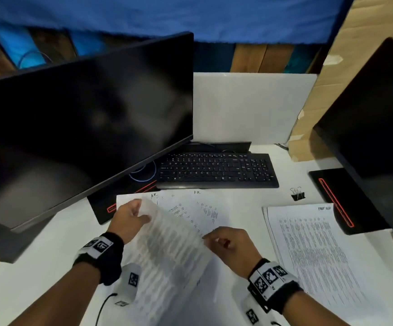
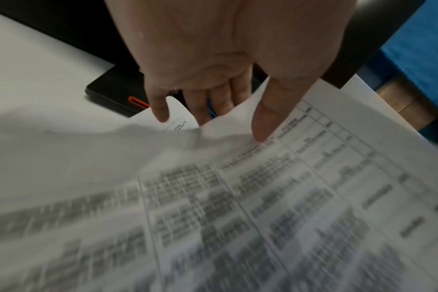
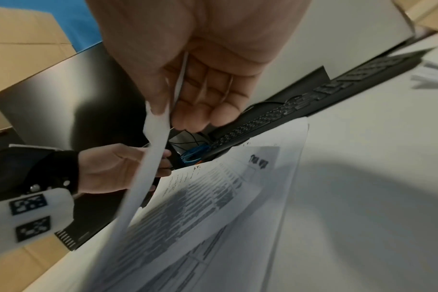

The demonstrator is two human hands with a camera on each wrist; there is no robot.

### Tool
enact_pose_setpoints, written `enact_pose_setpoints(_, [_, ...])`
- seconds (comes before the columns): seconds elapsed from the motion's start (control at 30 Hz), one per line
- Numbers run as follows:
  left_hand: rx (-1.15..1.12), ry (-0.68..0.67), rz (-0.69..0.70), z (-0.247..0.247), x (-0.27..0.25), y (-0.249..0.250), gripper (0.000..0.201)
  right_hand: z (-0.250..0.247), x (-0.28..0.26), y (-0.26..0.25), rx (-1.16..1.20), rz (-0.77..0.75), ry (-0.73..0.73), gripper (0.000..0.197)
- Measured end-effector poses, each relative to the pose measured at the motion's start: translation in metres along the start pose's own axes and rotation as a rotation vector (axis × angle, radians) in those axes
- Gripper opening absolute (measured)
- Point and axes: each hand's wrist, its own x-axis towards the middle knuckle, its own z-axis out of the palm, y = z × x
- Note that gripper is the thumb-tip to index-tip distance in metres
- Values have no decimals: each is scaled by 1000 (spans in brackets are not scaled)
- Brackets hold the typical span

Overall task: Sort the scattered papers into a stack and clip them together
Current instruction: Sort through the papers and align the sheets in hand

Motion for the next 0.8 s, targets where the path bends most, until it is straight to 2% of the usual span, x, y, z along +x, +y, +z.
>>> enact_pose_setpoints(0.1, [-60, -55, 33, -4, -3, -5, 9, 4, 8, 7, 147, 168, 134, 21])
enact_pose_setpoints(0.17, [-103, -54, 53, -4, -7, -6, 26, 3, 22, 19, 24, 361, 175, 27])
enact_pose_setpoints(0.23, [-114, -70, 53, -3, -8, -7, 27, 5, 35, 28, -239, 494, -1, 35])
enact_pose_setpoints(0.27, [-112, -78, 63, -3, -8, -7, 24, 8, 40, 31, -328, 515, -68, 25])
enact_pose_setpoints(0.3, [-105, -84, 71, -3, -8, -8, 22, 9, 43, 27, -373, 515, -115, 10])
enact_pose_setpoints(0.4, [-138, -55, 89, 1, -7, -5, 17, 10, 46, 16, -352, 377, -156, 35])
enact_pose_setpoints(0.5, [-106, -5, 146, 4, -5, -3, 25, 8, 41, 4, -262, 151, -199, 40])
enact_pose_setpoints(0.57, [-77, -47, 182, 3, -2, -3, 27, 5, 38, 0, -193, 112, -215, 38])
enact_pose_setpoints(0.63, [-22, -71, 207, 2, 1, -5, 20, 0, 38, -3, -118, 120, -244, 31])
enact_pose_setpoints(0.7, [-5, -58, 176, 3, 0, -5, 11, -6, 41, -4, -31, 162, -254, 16])
enact_pose_setpoints(0.73, [-11, -46, 166, 3, 0, -6, 9, -8, 45, -1, -2, 189, -206, 10])
enact_pose_setpoints(0.8, [-9, -46, 138, 4, -4, -10, 12, -15, 57, 13, -80, 273, -20, 21])
